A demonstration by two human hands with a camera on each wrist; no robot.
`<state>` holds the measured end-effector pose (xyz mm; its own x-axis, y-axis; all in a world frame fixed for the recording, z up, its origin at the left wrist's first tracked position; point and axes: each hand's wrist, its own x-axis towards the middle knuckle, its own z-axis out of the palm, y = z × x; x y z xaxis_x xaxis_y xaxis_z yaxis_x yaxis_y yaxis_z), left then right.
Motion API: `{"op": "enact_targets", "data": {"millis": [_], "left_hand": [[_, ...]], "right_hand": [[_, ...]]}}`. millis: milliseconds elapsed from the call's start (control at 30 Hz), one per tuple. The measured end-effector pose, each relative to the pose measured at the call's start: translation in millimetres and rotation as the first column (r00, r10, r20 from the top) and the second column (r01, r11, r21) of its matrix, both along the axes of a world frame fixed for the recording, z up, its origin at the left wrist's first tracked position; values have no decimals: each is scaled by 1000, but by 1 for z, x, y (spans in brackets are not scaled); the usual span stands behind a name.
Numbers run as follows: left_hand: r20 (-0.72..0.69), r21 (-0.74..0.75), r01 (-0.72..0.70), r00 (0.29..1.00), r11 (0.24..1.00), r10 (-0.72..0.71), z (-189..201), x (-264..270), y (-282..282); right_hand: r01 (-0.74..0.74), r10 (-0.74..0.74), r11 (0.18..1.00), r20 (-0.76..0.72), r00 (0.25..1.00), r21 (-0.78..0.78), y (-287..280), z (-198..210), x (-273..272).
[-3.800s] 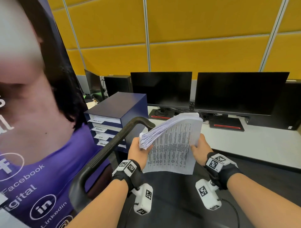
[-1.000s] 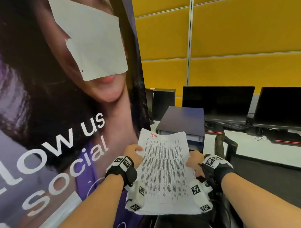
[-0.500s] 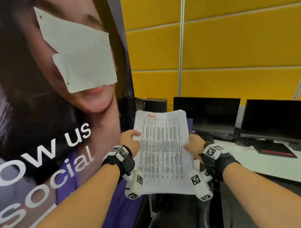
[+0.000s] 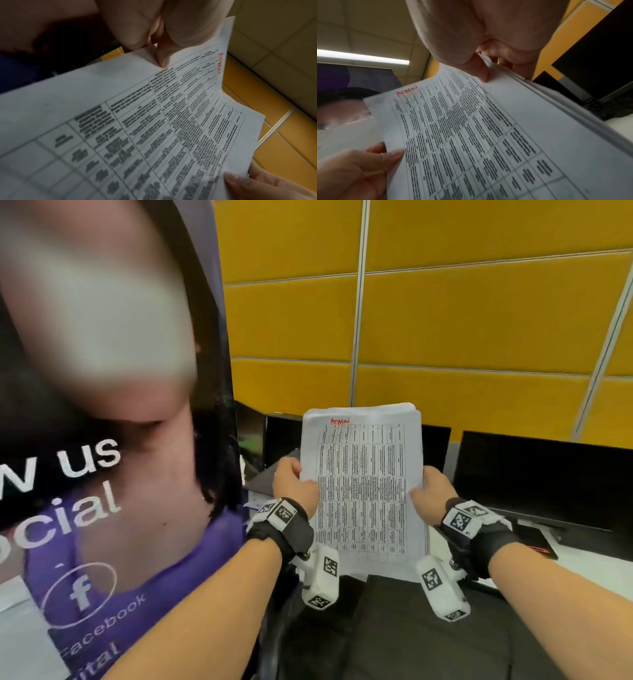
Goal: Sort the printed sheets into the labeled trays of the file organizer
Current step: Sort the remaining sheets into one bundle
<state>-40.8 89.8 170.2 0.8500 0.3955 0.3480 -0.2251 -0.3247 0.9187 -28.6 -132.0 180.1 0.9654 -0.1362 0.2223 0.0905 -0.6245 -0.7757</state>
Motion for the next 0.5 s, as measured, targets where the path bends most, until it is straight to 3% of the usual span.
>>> {"op": "enact_targets", "data": {"millis": [133,333,400,500], "left_hand": [[-52,-185,0,999,983,-9,-39,-16,-62],[-212,-202,99,967,974,-142,-132,-46,-119],[-271,-168,97,952,981,-141,-157,-57,-128],[-257,-92,65,963,994,-86,-166,-60,-131]], "right_hand": [[15,-19,997,58,998,69,-48,-44,-14],[-61,78,991,-140,987,122,-93,-158,-18],[-54,73,989,-135,988,141,-102,-173,-27],[-38,50,985,-71,996,166,-109,-157,-43]]}}
